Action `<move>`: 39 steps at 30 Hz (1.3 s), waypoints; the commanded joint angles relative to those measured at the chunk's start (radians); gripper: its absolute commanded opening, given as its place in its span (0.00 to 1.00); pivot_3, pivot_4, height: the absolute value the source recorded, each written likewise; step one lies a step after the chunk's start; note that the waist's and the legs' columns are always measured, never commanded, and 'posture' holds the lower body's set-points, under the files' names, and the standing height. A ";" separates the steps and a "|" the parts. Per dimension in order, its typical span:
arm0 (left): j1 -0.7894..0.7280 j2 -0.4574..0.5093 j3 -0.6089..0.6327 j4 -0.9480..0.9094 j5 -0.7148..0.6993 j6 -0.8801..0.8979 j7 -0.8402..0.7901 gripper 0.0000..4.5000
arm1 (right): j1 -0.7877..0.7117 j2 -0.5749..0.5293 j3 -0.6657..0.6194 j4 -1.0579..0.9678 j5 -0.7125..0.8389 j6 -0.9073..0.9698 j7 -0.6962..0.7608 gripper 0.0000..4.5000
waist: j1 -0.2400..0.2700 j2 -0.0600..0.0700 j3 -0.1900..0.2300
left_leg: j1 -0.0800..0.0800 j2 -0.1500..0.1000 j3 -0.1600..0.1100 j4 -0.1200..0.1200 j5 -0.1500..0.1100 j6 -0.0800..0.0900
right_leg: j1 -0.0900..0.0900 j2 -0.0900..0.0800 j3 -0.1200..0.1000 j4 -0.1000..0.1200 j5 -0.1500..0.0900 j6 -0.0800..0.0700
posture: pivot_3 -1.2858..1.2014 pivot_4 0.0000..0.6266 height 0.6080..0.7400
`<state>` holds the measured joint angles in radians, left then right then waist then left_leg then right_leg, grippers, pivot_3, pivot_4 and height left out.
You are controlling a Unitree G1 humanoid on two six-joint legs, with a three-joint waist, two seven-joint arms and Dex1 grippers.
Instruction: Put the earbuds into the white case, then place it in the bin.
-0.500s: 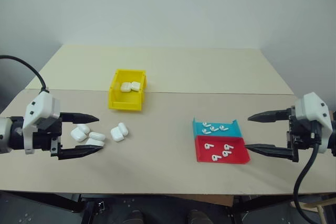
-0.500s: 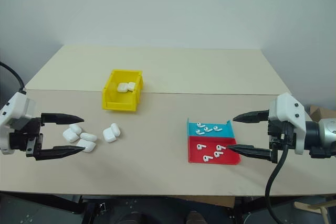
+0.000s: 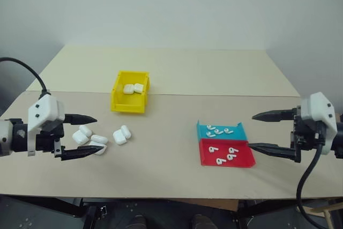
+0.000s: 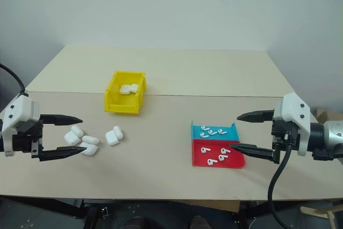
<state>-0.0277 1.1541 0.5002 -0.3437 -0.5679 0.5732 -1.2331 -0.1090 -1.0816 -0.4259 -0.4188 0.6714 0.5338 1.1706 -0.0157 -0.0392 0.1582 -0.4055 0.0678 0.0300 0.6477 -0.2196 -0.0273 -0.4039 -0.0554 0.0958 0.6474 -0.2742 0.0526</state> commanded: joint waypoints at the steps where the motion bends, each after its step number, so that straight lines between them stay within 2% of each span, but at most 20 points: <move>1: 0.031 0.018 0.050 -0.020 0.029 0.012 0.019 0.99 | -0.029 0.012 -0.006 -0.035 0.007 0.010 -0.059 1.00 | -0.001 0.000 0.000 | 0.000 0.000 0.000 0.000 0.000 0.000 | 0.000 0.000 0.000 0.000 0.000 0.000 | 0.52 0.24 1.00; 5: 0.036 0.066 0.033 -0.005 0.074 0.105 0.083 0.99 | -0.027 0.020 -0.009 -0.053 0.019 0.018 -0.086 1.00 | -0.001 0.000 0.000 | 0.000 0.000 0.000 0.000 0.000 0.000 | 0.000 0.000 0.000 0.000 0.000 0.000 | 0.52 0.24 1.00; 9: -0.050 0.117 -0.058 0.025 0.119 0.222 0.205 0.99 | -0.013 0.026 -0.011 -0.074 0.027 0.034 -0.107 1.00 | 0.004 0.000 0.000 | 0.000 0.000 0.000 0.000 0.000 0.000 | 0.000 0.000 0.000 0.000 0.000 0.000 | 0.52 0.24 1.00; 11: -0.103 0.101 -0.091 0.040 0.128 0.250 0.262 0.99 | -0.016 0.028 -0.009 -0.080 0.035 0.048 -0.122 1.00 | 0.004 0.000 0.000 | 0.000 0.000 0.000 0.001 0.000 0.000 | 0.001 0.000 0.000 0.001 0.000 0.000 | 0.52 0.24 1.00; 13: -0.134 0.049 -0.131 0.017 0.212 0.218 0.398 0.99 | -0.014 0.034 -0.012 -0.088 0.045 0.058 -0.132 1.00 | 0.003 0.000 0.000 | 0.000 0.000 0.000 0.001 0.000 0.000 | 0.000 0.000 0.000 0.000 0.000 0.000 | 0.52 0.24 1.00; 15: -0.172 0.050 -0.168 0.013 0.224 0.272 0.433 0.99 | -0.011 0.036 -0.015 -0.096 0.052 0.067 -0.141 1.00 | 0.002 0.000 0.000 | -0.001 0.000 0.000 0.001 0.000 0.000 | 0.000 0.000 0.000 0.001 0.000 0.000 | 0.52 0.24 1.00; 16: -0.171 0.060 -0.217 -0.003 0.302 0.245 0.491 0.99 | -0.009 0.037 -0.017 -0.100 0.057 0.073 -0.145 1.00 | 0.000 0.000 0.000 | -0.001 0.000 -0.001 0.001 0.000 0.000 | 0.000 0.001 0.000 0.001 0.000 0.000 | 0.52 0.24 1.00; 17: -0.197 0.060 -0.244 0.011 0.300 0.278 0.495 0.99 | -0.006 0.039 -0.021 -0.104 0.060 0.078 -0.147 1.00 | -0.001 0.000 0.000 | -0.001 0.000 -0.001 0.001 0.000 0.000 | 0.000 0.001 0.000 0.001 0.000 0.000 | 0.52 0.24 1.00; 19: -0.252 0.108 -0.320 0.032 0.296 0.360 0.459 0.99 | -0.001 0.038 -0.026 -0.109 0.070 0.089 -0.152 1.00 | 0.001 -0.001 0.000 | -0.001 0.000 -0.001 0.001 0.000 0.000 | 0.000 0.001 0.000 0.001 0.000 0.000 | 0.52 0.24 1.00; 22: -0.456 0.161 -0.519 0.111 0.280 0.613 0.397 0.99 | 0.001 0.034 -0.029 -0.112 0.084 0.100 -0.158 1.00 | 0.002 -0.001 0.001 | -0.001 0.000 -0.001 0.002 0.000 0.000 | 0.000 0.001 0.000 0.002 0.000 0.000 | 0.52 0.24 1.00; 28: -0.692 0.213 -0.816 0.247 0.335 0.666 0.208 0.99 | -0.008 0.032 -0.026 -0.109 0.090 0.110 -0.160 1.00 | 0.001 -0.001 0.001 | -0.001 -0.001 -0.001 0.002 0.000 0.000 | -0.001 0.001 0.000 0.002 0.000 0.001 | 0.52 0.24 1.00; 32: -0.794 0.173 -0.963 0.345 0.412 0.677 0.167 0.99 | -0.008 0.030 -0.027 -0.113 0.096 0.113 -0.160 1.00 | 0.001 -0.001 0.001 | -0.002 -0.001 -0.002 0.002 0.000 0.000 | -0.001 0.002 0.000 0.002 0.000 0.000 | 0.52 0.24 1.00; 39: -0.890 0.069 -1.054 0.534 0.506 0.645 0.160 0.99 | 0.002 0.035 -0.033 -0.119 0.093 0.107 -0.166 1.00 | 0.004 -0.001 0.001 | -0.004 -0.001 -0.003 0.004 0.000 0.000 | -0.001 0.002 0.000 0.002 0.000 0.001 | 0.52 0.24 1.00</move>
<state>-0.8785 1.2203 -0.5569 0.1623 -0.0944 1.2368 -1.0614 -0.1013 -1.0436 -0.4219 -0.5140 0.7538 0.6443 1.0100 -0.0118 -0.0402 0.1587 -0.4091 0.0669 0.0273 0.6515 -0.2195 -0.0271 -0.4047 -0.0539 0.0953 0.6496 -0.2740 0.0532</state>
